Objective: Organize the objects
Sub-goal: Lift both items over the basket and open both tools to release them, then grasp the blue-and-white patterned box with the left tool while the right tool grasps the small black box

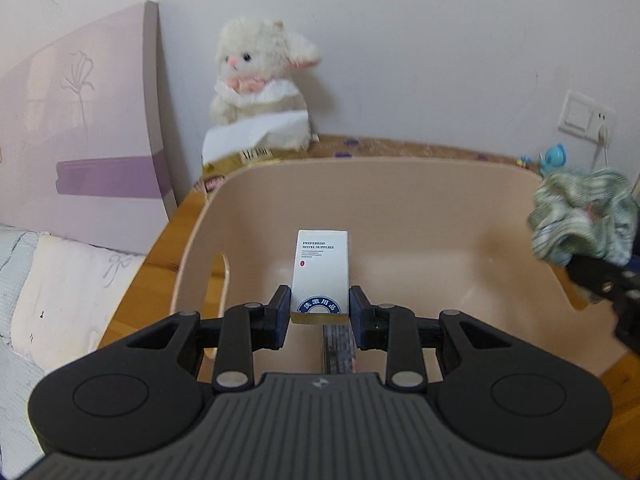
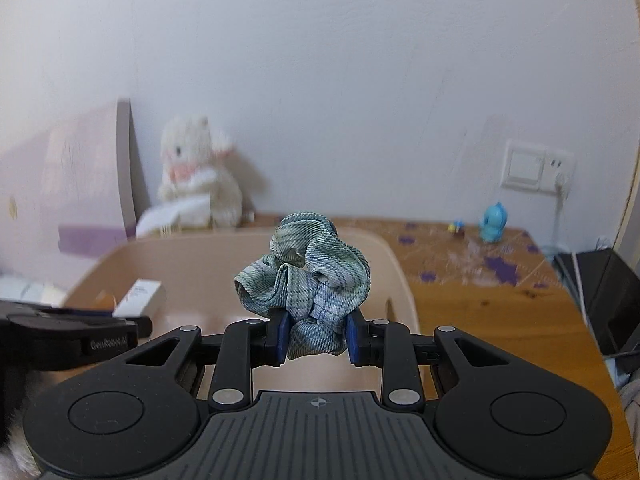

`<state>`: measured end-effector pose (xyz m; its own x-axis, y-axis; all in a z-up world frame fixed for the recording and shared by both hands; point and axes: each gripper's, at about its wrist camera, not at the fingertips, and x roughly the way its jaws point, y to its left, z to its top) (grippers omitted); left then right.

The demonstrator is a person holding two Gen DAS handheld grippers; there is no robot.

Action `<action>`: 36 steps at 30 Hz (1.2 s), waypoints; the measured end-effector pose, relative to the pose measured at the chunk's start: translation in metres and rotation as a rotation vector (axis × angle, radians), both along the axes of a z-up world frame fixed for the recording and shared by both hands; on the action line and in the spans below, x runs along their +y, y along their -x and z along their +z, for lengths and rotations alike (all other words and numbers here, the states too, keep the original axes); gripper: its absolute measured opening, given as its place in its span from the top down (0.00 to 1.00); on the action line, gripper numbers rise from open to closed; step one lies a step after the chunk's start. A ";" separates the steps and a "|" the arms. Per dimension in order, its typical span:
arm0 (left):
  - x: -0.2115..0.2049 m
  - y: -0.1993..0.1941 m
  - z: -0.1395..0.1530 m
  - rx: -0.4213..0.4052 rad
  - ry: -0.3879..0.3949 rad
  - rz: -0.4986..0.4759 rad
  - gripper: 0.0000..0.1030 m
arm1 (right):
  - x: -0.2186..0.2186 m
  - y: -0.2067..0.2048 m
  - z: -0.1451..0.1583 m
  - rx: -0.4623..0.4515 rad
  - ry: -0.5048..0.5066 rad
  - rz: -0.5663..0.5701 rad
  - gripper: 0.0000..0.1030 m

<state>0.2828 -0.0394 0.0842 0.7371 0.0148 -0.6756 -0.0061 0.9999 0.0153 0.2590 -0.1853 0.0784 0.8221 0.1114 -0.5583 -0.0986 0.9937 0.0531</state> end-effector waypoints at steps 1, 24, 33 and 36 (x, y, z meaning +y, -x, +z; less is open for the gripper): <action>-0.001 -0.001 -0.002 0.011 -0.005 -0.007 0.67 | 0.001 0.000 -0.003 0.013 0.006 0.004 0.74; 0.044 0.105 0.038 -0.162 0.018 -0.025 0.11 | -0.013 0.090 0.008 -0.048 0.038 0.002 0.07; 0.040 0.143 0.004 -0.079 -0.070 -0.079 0.09 | -0.030 0.109 -0.031 0.055 0.063 -0.011 0.04; 0.036 0.146 -0.018 -0.014 -0.102 -0.114 0.09 | -0.032 0.112 -0.049 0.097 0.075 -0.012 0.04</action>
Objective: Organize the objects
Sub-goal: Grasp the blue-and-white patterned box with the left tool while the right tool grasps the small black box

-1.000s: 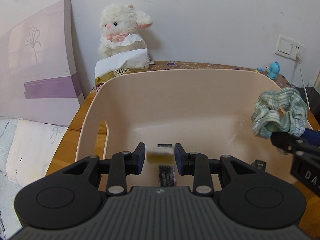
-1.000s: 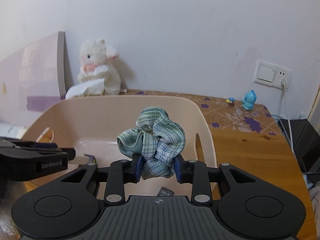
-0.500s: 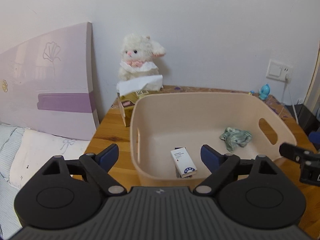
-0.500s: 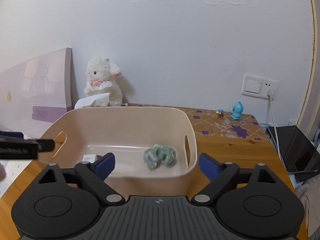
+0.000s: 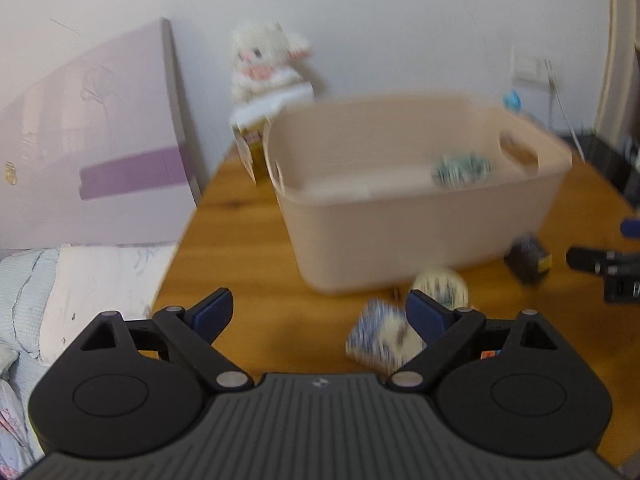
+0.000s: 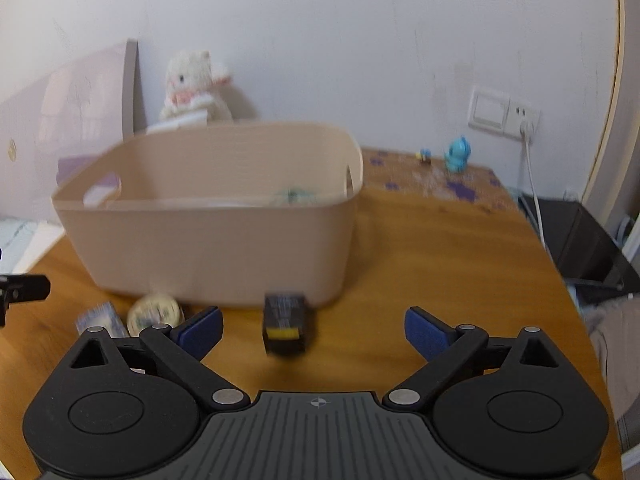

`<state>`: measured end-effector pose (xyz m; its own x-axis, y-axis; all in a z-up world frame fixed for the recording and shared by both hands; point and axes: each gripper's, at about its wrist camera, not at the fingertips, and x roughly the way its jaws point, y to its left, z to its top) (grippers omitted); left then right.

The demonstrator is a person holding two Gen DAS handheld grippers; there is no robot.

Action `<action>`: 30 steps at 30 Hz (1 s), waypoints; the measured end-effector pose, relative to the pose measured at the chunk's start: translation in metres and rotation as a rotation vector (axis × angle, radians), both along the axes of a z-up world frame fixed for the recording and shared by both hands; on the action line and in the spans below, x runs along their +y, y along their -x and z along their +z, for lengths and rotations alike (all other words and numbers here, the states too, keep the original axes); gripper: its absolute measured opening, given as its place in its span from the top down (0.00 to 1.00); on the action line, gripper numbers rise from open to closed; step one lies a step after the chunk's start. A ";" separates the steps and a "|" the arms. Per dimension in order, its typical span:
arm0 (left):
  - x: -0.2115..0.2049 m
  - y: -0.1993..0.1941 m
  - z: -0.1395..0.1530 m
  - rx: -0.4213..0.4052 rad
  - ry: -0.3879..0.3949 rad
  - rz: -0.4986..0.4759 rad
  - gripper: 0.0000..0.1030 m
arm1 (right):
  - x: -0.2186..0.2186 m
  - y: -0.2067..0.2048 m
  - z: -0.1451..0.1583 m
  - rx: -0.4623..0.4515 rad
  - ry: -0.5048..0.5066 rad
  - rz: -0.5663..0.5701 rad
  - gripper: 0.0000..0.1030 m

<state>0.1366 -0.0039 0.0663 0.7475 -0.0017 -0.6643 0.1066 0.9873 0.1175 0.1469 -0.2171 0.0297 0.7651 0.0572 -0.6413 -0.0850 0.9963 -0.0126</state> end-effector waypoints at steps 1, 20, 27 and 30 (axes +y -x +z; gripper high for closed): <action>-0.002 0.001 -0.007 0.020 -0.015 -0.008 0.09 | 0.000 0.001 -0.006 0.013 0.003 -0.001 0.04; -0.010 -0.019 -0.066 0.171 -0.022 -0.046 0.08 | 0.014 -0.022 -0.062 0.047 0.051 0.004 0.03; 0.002 -0.028 -0.070 0.173 0.062 -0.032 0.07 | 0.012 -0.041 -0.066 0.038 0.017 -0.011 0.04; 0.003 -0.032 -0.071 0.172 0.084 -0.032 0.07 | 0.016 -0.046 -0.067 0.021 0.028 -0.013 0.07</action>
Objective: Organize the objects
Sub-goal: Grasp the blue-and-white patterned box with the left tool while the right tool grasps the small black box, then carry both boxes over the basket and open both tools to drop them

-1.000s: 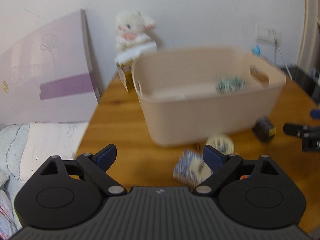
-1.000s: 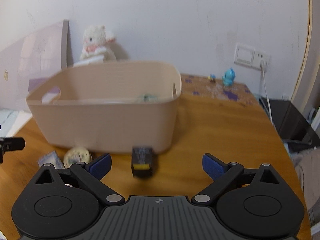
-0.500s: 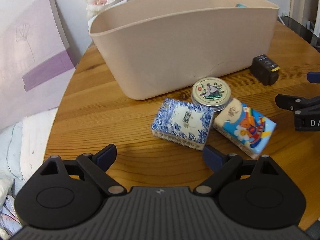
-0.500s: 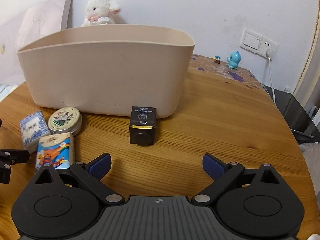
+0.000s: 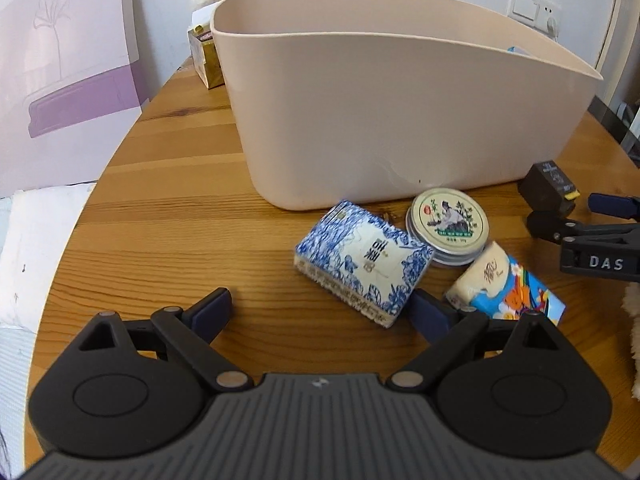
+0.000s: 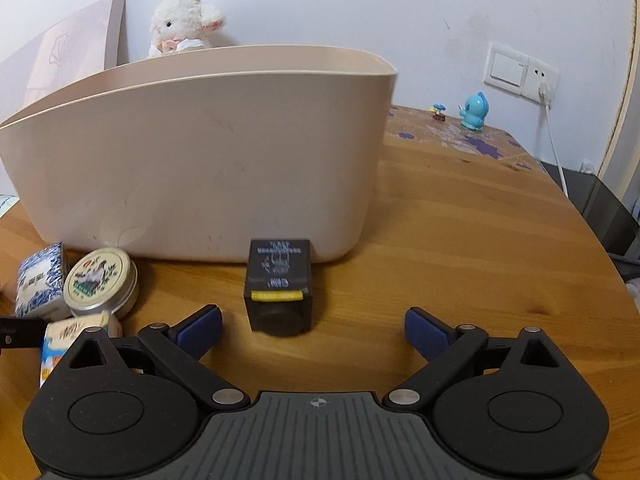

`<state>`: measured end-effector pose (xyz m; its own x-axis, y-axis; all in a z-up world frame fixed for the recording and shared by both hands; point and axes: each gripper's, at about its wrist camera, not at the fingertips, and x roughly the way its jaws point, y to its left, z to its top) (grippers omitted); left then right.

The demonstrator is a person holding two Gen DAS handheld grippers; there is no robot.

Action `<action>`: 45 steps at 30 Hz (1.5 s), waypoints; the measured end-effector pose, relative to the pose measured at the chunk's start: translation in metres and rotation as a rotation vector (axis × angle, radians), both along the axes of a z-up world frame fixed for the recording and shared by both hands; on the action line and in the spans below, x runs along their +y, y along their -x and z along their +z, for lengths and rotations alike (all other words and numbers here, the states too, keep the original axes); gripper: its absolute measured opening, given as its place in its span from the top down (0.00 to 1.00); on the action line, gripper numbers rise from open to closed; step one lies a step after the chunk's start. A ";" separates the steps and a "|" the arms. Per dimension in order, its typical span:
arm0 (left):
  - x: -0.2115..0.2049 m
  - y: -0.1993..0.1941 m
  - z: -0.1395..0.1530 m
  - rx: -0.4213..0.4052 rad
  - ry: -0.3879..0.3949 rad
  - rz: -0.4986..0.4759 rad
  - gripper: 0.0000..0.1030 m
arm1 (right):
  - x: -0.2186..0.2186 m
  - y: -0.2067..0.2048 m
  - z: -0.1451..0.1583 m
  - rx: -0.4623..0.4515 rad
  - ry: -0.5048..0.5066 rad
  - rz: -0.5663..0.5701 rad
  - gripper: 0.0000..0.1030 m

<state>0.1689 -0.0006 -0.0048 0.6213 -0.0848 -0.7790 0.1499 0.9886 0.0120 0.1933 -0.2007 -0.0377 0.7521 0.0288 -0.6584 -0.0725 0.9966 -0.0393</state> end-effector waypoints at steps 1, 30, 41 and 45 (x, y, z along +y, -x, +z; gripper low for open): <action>0.000 -0.001 0.000 -0.008 -0.001 -0.001 0.07 | 0.001 -0.001 0.000 -0.008 0.001 0.000 0.09; -0.008 0.011 0.016 -0.091 -0.093 -0.030 0.36 | -0.003 0.027 0.011 -0.052 -0.092 0.010 0.72; -0.007 0.041 0.053 -0.194 -0.075 -0.023 0.36 | -0.020 0.070 0.063 -0.149 -0.127 0.053 0.72; -0.007 0.053 0.074 -0.265 -0.049 -0.020 0.36 | -0.025 0.082 0.087 -0.204 -0.134 0.066 0.72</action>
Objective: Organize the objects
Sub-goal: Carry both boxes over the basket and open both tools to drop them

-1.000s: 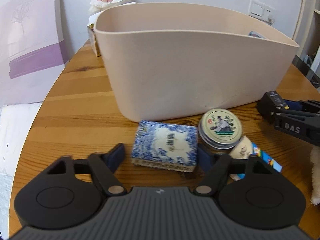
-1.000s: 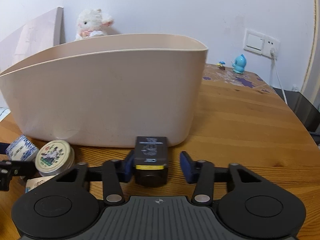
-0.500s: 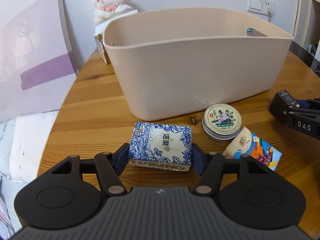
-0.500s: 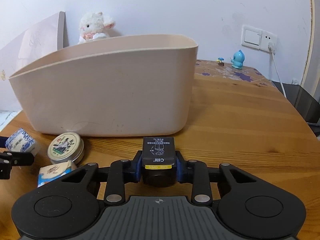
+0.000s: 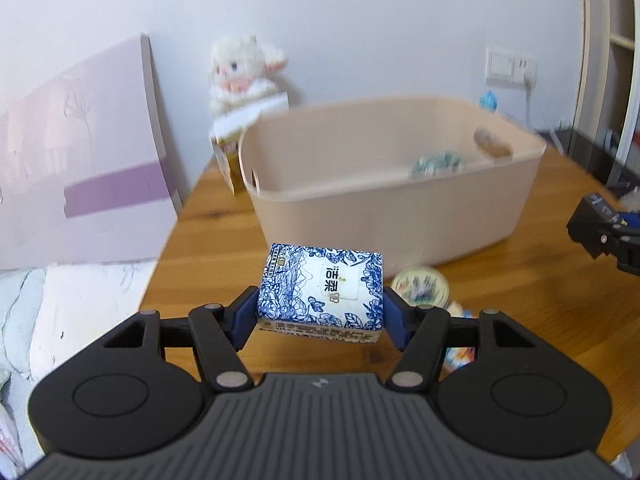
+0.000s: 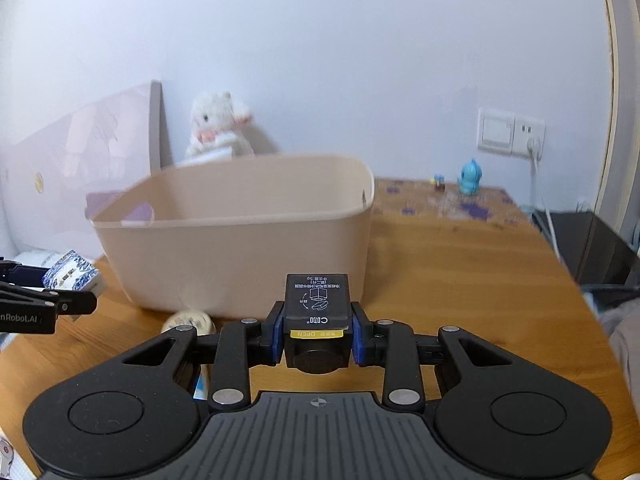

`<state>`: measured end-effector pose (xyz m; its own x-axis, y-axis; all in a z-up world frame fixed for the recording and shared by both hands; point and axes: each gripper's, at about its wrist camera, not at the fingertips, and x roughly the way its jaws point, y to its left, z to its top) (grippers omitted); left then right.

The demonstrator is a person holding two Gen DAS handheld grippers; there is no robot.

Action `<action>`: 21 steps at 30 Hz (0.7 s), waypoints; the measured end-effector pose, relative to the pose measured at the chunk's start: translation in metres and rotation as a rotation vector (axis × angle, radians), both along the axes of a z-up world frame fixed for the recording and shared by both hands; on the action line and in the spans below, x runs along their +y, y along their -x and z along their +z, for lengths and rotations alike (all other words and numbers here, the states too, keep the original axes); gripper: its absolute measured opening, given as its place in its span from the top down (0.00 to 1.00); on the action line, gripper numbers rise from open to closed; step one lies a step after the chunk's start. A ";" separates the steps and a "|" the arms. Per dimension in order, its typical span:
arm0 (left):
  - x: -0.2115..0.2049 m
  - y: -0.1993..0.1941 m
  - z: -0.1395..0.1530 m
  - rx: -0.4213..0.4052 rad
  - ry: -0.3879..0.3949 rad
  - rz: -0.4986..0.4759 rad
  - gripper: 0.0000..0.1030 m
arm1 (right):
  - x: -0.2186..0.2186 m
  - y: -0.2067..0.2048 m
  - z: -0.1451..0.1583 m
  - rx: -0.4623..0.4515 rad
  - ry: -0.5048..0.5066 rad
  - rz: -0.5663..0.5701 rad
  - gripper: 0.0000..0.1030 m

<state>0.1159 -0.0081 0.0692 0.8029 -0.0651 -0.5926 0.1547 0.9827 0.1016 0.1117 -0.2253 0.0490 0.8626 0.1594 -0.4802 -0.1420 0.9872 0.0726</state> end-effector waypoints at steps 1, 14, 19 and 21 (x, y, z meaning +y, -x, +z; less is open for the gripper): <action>0.001 0.003 0.006 -0.019 0.019 -0.009 0.36 | -0.001 0.003 0.006 -0.016 -0.006 0.001 0.72; 0.000 0.016 0.065 -0.251 0.053 0.032 0.36 | -0.008 0.013 0.061 -0.207 -0.056 -0.014 0.72; -0.007 -0.006 0.081 -0.293 0.057 0.037 0.36 | 0.001 -0.006 0.072 -0.244 -0.058 -0.005 0.72; -0.014 -0.022 0.081 -0.296 0.052 0.041 0.36 | 0.006 -0.016 0.074 -0.259 -0.055 -0.008 0.72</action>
<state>0.1374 -0.0220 0.1501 0.9428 -0.0532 -0.3292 0.0858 0.9927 0.0853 0.1274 -0.2191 0.1232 0.9571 0.1715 -0.2335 -0.1547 0.9840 0.0889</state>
